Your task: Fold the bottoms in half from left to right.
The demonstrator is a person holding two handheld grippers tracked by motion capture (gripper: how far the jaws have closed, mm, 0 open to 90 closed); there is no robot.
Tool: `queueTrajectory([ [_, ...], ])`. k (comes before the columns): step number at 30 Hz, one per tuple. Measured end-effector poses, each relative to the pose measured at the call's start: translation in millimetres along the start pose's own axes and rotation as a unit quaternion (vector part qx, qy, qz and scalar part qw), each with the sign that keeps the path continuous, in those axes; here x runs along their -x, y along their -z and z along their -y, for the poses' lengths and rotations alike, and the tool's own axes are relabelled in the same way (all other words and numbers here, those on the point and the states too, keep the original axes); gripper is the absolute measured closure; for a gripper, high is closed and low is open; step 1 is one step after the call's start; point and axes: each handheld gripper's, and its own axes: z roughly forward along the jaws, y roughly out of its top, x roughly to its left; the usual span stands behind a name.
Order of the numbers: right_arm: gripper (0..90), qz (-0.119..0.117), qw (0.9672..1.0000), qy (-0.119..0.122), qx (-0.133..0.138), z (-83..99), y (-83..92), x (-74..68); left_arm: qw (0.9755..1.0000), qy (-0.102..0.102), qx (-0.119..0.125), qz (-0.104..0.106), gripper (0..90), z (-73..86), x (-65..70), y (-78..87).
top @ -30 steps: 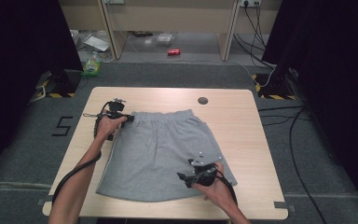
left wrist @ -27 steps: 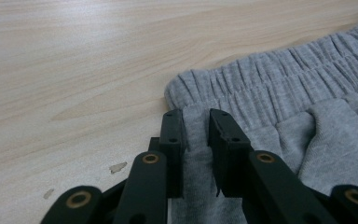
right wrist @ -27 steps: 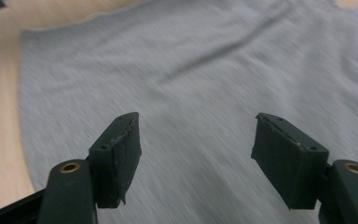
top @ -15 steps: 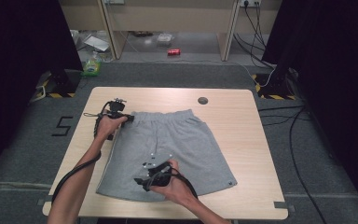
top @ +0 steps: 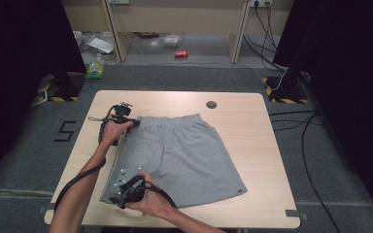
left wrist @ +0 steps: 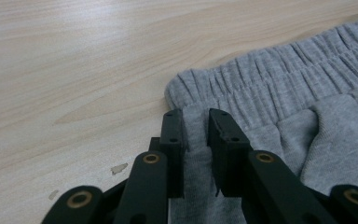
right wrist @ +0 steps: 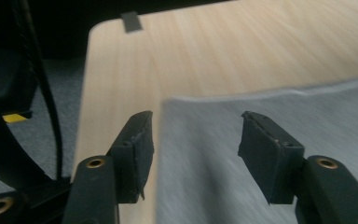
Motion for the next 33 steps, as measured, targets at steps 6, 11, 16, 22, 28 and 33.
queueTrajectory([
  [6, 48.9, 0.0, 0.9994, 0.021, -0.026, -7.2, -29.0, -11.9, 1.0, -0.001, 0.0, 0.002, 75.7, 0.3, -0.6, 0.1],
  [11, 52.4, 0.017, 0.998, 0.029, -0.052, -9.1, -43.2, -14.3, 1.0, -0.001, 0.0, 0.004, 75.7, 0.3, -1.3, 0.1],
  [16, 57.3, 0.028, 0.9973, 0.027, -0.063, -7.5, -47.9, -14.1, 1.0, -0.003, 0.003, 0.003, 75.7, 0.8, -1.0, 0.2],
  [22, 77.2, 0.029, 0.9973, 0.025, -0.063, -8.4, -47.2, -9.7, 1.0, -0.006, 0.004, 0.003, 75.7, 1.3, -0.8, 0.3],
  [28, 86.4, 0.022, 0.9982, 0.007, -0.056, -4.8, -42.6, -4.6, 0.9998, 0.002, 0.018, 0.012, 77.9, 3.8, -2.1, 2.4],
  [33, 86.8, 0.013, 0.9988, 0.005, -0.046, -8.1, -29.6, -0.8, 0.9994, 0.009, 0.029, 0.019, 80.4, -1.5, -0.4, 10.8],
])
